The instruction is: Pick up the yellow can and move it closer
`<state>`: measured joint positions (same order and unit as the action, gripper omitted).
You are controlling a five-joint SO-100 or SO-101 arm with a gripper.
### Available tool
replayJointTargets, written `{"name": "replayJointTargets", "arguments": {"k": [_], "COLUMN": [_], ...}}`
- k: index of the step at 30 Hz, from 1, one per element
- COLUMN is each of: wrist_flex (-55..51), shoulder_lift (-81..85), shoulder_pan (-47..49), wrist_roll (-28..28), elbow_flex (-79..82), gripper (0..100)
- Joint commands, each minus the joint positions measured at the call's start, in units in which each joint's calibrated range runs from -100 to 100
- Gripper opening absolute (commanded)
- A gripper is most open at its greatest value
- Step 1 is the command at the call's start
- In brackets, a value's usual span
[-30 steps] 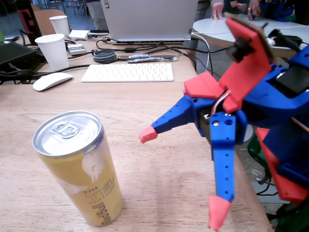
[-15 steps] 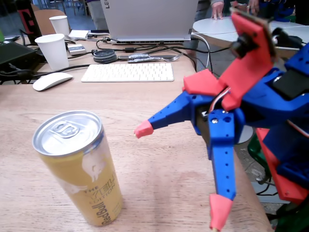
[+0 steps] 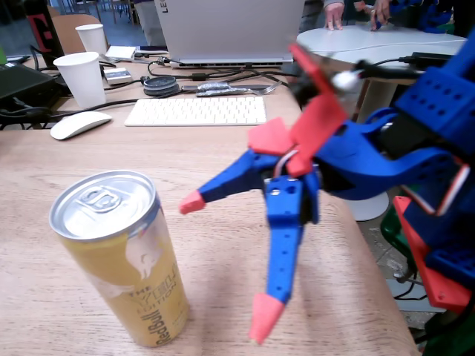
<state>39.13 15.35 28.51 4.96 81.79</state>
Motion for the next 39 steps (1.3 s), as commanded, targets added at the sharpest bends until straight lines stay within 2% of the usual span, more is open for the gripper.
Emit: {"name": "replayJointTargets", "arguments": {"k": [1, 7, 10, 15, 17, 32, 39], "wrist_flex": [1.1, 1.1, 3.5, 31.1, 36.6, 36.0, 36.1], "shoulder_lift": [-7.5, -11.2, -18.5, -37.0, -41.2, -47.2, -47.8], "shoulder_pan": [-0.1, -0.1, -0.3, -0.3, -0.1, 2.1, 2.1], "wrist_roll": [-0.1, -0.2, 0.2, 0.3, 0.3, 0.3, 0.3], "elbow_flex": [-9.3, -13.2, -21.9, -25.5, -26.2, -38.0, -38.8], "gripper": [67, 67, 66, 66, 66, 65, 38]}}
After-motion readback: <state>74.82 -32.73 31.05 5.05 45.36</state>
